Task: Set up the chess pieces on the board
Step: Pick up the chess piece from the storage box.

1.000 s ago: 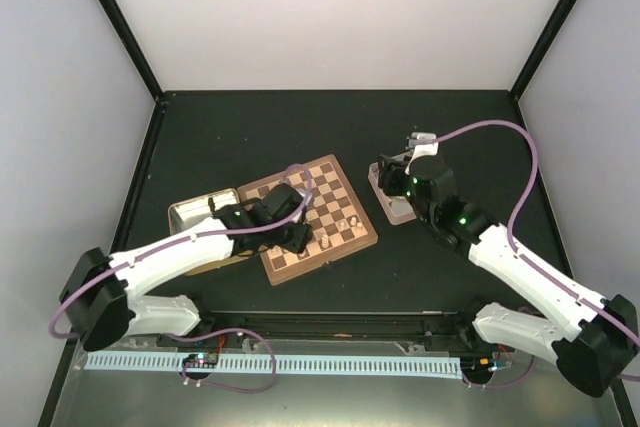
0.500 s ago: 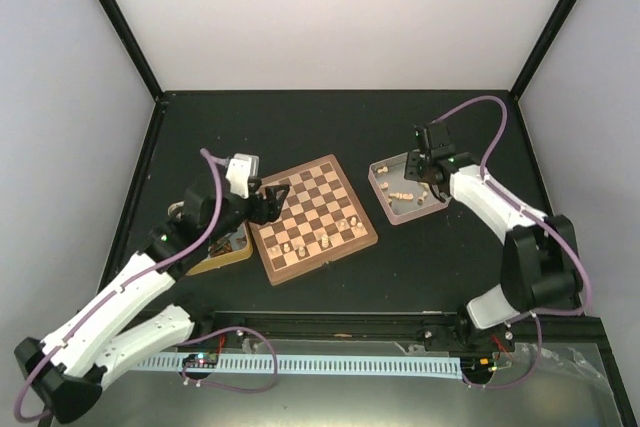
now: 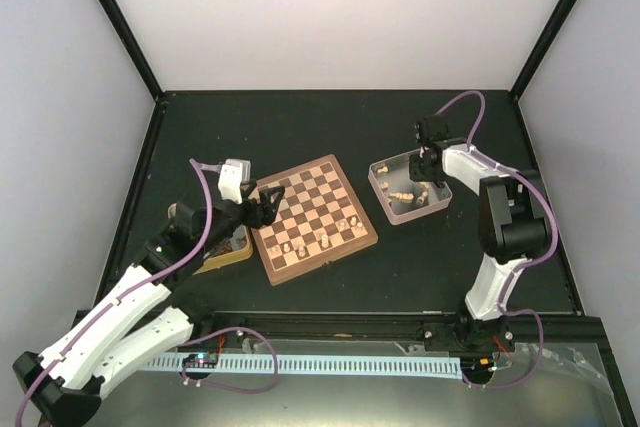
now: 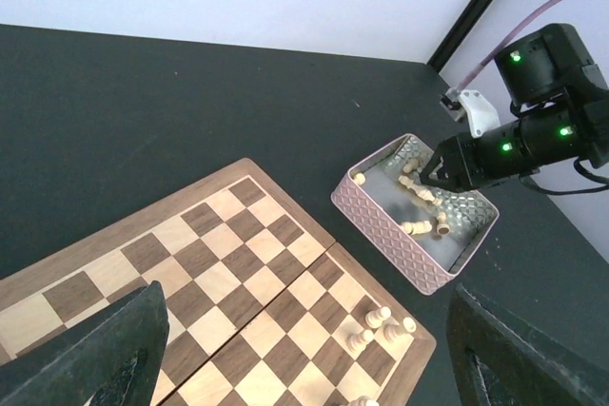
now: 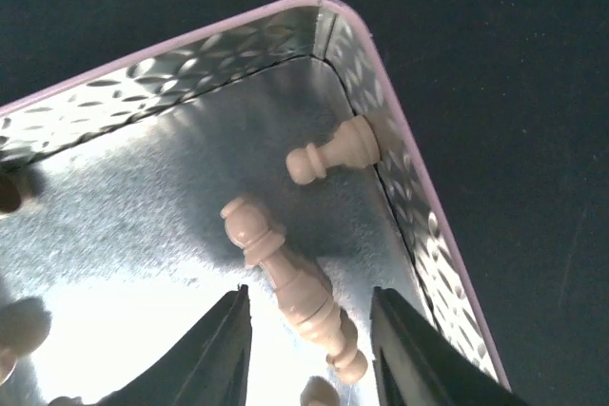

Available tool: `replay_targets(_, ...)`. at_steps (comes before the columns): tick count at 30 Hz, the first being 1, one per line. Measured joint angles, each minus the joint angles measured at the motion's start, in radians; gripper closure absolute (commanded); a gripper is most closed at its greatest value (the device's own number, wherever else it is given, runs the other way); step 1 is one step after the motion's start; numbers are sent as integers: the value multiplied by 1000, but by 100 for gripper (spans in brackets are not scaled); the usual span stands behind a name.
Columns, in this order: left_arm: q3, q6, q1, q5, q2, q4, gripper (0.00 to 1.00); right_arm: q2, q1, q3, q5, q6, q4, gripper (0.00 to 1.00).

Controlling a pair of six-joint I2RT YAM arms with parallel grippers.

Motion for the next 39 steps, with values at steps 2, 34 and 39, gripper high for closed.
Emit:
replay_targets(2, 0, 0, 3, 1, 0, 1, 18, 26, -12, 17, -16, -13, -3, 68)
replay_targets(34, -14, -28, 7, 66, 61, 39, 17, -124, -13, -65, -214, -59, 47, 88)
replay_targets(39, -13, -63, 13, 105, 80, 72, 15, -286, 33, -104, -345, -76, 141, 87)
